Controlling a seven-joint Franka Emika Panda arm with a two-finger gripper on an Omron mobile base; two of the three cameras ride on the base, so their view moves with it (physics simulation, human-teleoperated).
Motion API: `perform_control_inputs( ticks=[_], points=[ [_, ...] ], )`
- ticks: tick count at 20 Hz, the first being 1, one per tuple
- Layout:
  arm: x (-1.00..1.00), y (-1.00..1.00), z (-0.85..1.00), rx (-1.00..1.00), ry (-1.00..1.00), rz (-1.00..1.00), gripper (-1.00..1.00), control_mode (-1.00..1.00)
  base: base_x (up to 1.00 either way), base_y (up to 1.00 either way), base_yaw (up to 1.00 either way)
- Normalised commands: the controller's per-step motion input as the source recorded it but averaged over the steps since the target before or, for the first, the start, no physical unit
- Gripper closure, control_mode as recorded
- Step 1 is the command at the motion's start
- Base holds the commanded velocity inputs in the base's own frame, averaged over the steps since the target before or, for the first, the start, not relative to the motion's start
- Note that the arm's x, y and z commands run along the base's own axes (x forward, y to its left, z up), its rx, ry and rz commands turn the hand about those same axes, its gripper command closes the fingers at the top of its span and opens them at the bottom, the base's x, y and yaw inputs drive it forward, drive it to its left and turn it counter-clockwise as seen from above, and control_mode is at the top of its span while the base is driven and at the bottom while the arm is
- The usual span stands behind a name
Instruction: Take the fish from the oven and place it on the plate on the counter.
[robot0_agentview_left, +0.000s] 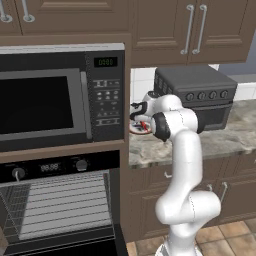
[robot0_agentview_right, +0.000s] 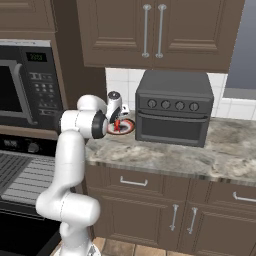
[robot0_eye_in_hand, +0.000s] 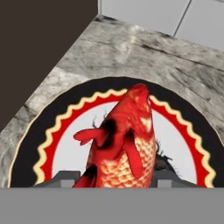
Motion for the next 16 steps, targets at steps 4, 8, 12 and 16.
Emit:
perform_control_inputs(
  ticks=[4,8,12,16],
  points=[
    [0.00,0.01,0.00,0.00,0.00,0.01,-1.00,-1.00,0.00,0.00,0.00],
    [0.00,0.01,0.00,0.00,0.00,0.01,-1.00,-1.00,0.00,0.00,0.00],
    [-0.08,0.00,-0.01,0.00,0.00,0.00,-1.00,-1.00,0.00,0.00,0.00],
    [-0.52,0.00,0.01,0.00,0.00,0.00,-1.00,-1.00,0.00,0.00,0.00]
  ],
)
